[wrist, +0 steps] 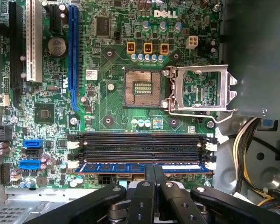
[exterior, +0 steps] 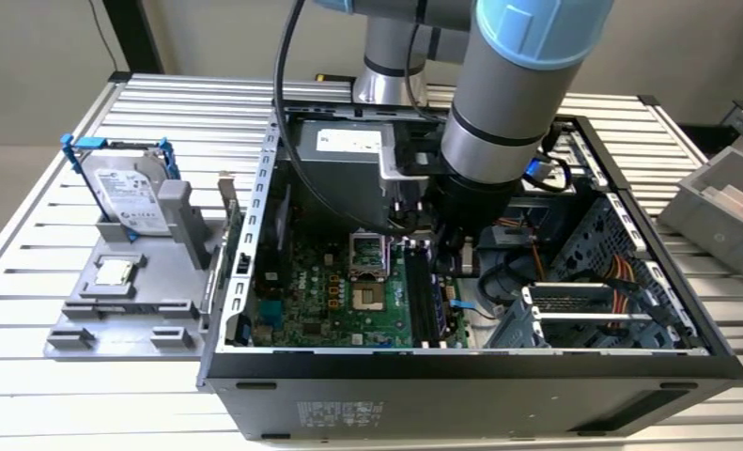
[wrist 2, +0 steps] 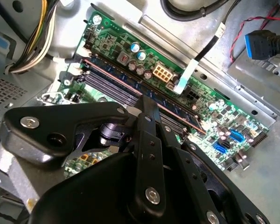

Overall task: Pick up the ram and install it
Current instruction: 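Press down the ram until it locks into place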

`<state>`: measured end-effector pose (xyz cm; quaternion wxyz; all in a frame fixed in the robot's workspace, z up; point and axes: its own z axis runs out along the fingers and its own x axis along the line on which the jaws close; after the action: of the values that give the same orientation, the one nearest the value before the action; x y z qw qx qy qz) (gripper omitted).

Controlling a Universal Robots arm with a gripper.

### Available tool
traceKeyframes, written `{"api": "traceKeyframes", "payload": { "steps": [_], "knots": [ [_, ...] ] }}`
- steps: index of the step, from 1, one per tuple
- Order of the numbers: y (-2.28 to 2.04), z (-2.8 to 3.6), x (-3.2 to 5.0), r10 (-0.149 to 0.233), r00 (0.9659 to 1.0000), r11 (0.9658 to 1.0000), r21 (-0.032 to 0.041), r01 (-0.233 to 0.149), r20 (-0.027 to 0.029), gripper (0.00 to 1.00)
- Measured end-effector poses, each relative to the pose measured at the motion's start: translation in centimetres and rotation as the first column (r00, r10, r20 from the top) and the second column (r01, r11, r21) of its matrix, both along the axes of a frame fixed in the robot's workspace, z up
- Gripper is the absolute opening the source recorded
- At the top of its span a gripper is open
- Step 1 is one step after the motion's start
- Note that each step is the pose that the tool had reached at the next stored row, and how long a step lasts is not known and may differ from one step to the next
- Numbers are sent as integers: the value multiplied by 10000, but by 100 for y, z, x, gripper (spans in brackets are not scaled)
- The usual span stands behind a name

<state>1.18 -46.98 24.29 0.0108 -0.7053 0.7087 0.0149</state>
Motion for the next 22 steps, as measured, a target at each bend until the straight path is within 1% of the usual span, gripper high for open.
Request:
{"api": "traceKeyframes", "payload": {
  "steps": [3,5,7,10,11,13,17,19,22],
  "knots": [
    [-34,-1,0,-2,10000,10000,2,2,-3,0],
    [-68,0,0,-1,10000,10000,1,1,-4,0],
    [-81,-1,0,-2,10000,10000,1,2,-3,0],
    [-136,-1,1,0,10000,10000,1,0,-3,0],
    [-144,-1,0,-1,10000,10000,0,1,-3,0],
    [-153,-3,0,-2,10000,10000,2,2,-3,0],
    [-154,-2,0,-1,10000,10000,0,1,-4,0],
    [-154,-18,0,-1,10000,10000,3,1,-3,0],
    [-154,-63,0,-1,10000,10000,-5,1,-4,0]
  ]
}}
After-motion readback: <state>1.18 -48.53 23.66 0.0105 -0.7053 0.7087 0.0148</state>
